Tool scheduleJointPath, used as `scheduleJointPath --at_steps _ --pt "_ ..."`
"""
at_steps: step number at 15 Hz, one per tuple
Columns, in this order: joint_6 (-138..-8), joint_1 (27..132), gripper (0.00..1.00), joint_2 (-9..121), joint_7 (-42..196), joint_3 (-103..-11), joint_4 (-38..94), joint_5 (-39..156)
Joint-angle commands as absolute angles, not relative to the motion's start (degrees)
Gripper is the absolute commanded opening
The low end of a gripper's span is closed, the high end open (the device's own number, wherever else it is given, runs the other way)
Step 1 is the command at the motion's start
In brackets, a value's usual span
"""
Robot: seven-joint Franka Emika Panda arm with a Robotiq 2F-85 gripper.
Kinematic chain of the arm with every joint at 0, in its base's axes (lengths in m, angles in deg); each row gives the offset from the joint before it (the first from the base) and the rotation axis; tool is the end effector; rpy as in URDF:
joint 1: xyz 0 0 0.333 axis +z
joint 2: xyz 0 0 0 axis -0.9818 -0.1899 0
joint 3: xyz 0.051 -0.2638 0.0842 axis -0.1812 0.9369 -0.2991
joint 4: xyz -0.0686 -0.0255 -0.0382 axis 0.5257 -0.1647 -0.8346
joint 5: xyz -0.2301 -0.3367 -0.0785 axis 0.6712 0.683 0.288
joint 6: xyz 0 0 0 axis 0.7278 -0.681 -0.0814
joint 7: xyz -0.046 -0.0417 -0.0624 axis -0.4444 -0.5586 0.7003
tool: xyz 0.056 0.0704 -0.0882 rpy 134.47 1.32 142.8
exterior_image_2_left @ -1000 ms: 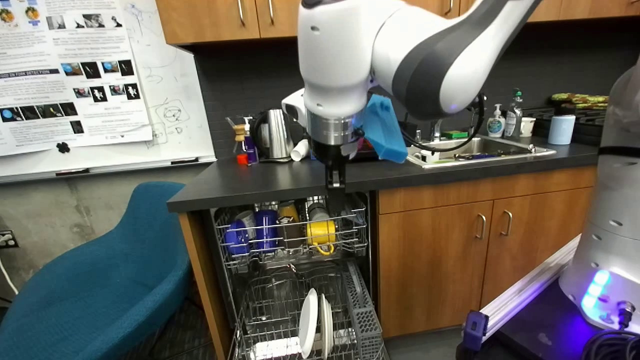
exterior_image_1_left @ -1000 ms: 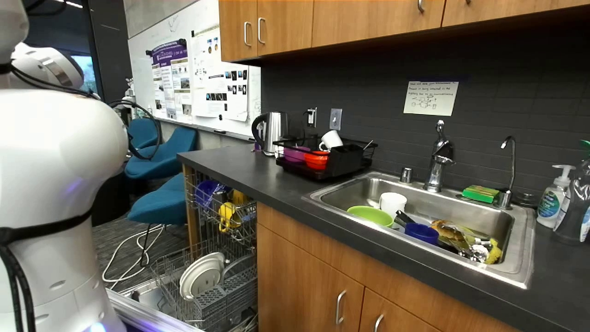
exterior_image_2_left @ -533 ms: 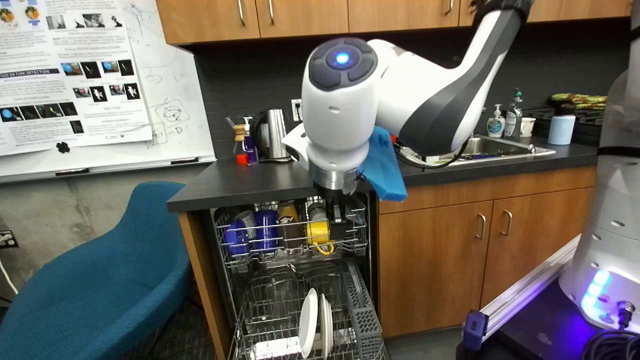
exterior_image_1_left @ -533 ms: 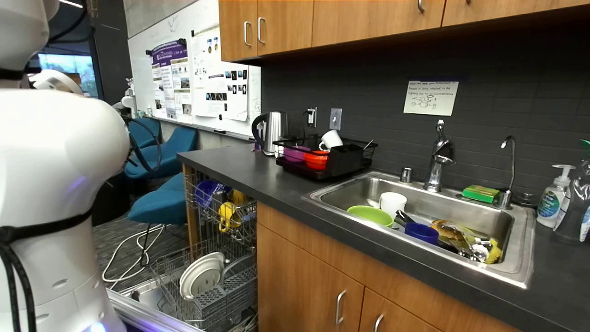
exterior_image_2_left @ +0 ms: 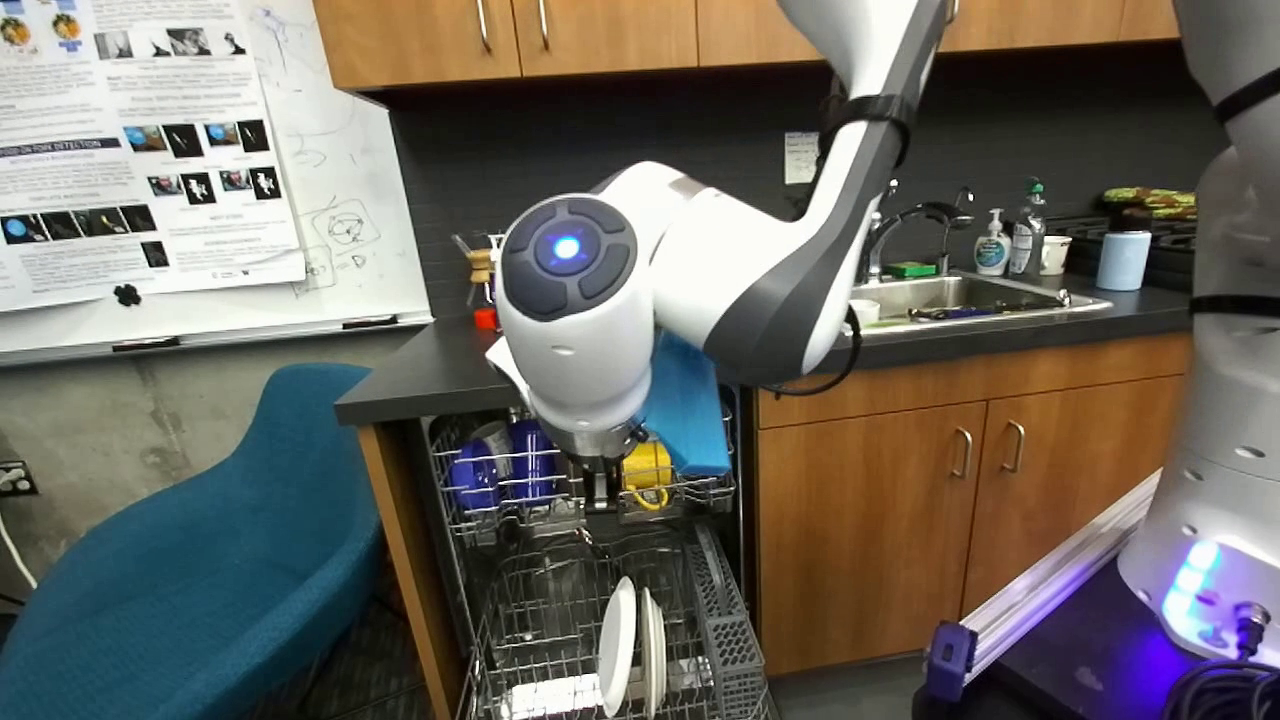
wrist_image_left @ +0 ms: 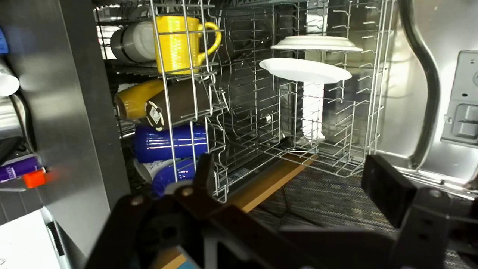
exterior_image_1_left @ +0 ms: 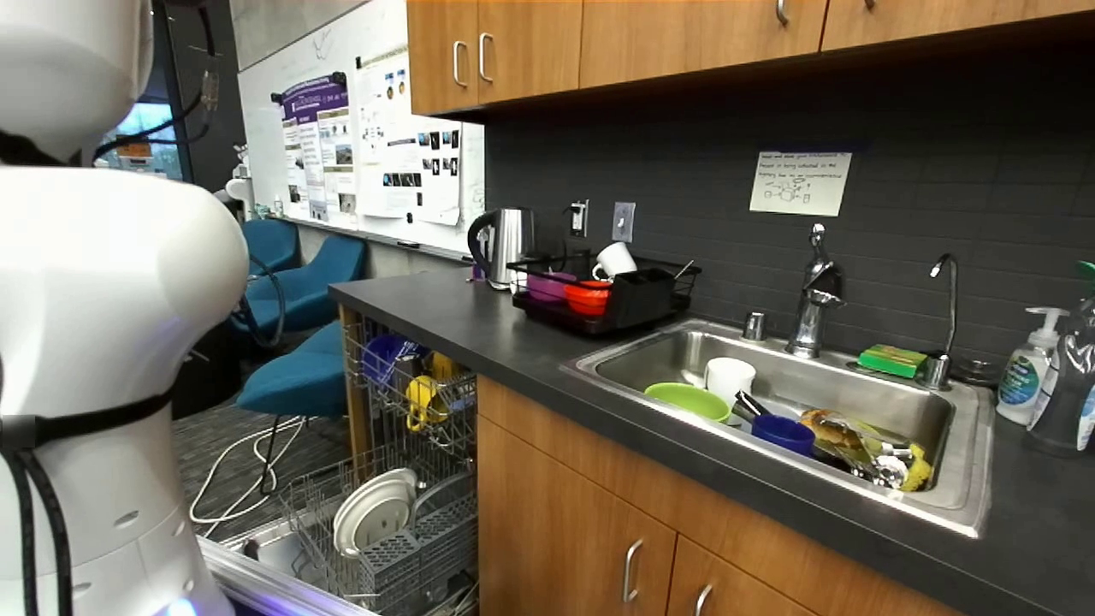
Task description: Pull the top rack of the dishwasher out
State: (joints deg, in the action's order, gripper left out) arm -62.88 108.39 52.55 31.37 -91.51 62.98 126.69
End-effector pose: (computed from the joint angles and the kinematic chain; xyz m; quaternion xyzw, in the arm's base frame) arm 0.2983 0.4427 0.1576 0.8030 0.4760 0.2139 0.2879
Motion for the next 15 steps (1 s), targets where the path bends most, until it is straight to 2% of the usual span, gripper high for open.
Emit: scheduleJointPath --at_steps 1,15 --pt "-61.28 110.99 1.0 46.23 30.61 -87.34 55.65 128.55" --pt "-62.59 109.99 1.0 36.4 30.51 -77.97 42.14 129.17"
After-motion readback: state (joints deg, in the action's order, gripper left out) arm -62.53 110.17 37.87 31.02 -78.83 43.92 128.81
